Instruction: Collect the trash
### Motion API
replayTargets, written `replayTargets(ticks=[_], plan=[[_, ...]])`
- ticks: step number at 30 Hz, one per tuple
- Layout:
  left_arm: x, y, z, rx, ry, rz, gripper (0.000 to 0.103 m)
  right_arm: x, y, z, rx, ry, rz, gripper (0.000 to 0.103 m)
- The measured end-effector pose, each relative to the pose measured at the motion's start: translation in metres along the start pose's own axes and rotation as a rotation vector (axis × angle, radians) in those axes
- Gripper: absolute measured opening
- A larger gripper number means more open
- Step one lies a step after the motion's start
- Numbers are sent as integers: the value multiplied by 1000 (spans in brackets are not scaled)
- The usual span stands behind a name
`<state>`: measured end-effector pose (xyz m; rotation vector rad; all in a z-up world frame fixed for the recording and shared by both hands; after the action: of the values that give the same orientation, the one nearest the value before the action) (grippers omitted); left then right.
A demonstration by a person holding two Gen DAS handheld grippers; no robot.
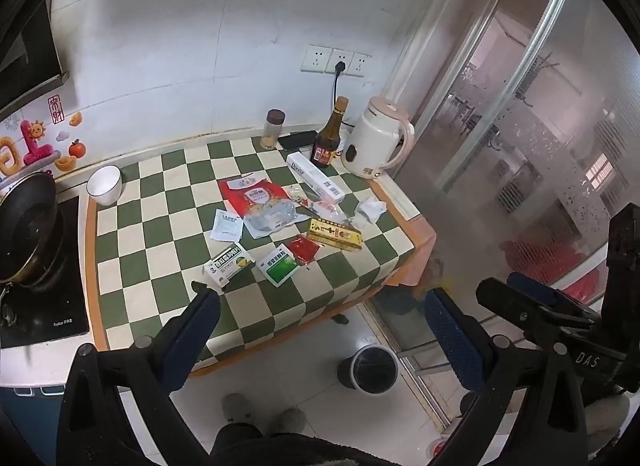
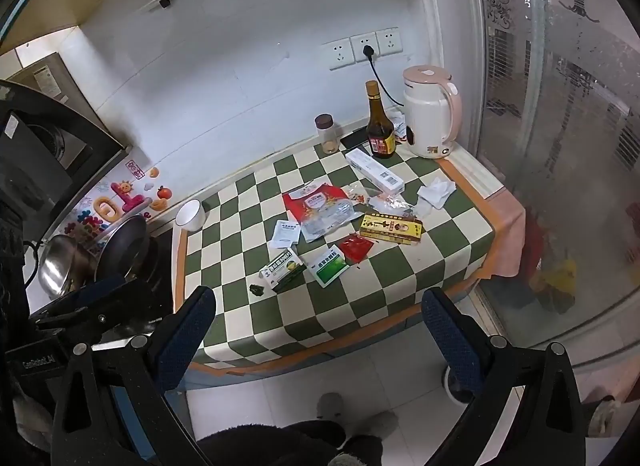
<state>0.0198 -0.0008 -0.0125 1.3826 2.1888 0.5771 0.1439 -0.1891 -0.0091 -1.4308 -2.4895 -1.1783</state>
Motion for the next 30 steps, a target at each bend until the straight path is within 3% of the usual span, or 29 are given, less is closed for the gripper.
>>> replayTargets(ticks=[30], plan=[[6,4,-5,-17,9,-1,103,9,10,-2,5,10,-5,103]])
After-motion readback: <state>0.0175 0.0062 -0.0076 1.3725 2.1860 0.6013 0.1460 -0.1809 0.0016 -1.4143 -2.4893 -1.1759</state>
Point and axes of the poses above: each gripper's, at about its wrist camera, not at the fingertips, and z roughly the way its jaws point, x to its left, y to its top, the point moved 3 cm from there along z, roughly the way its jaws point, and after that the axes turned 9 degrees about y, right-handed, at the moved point
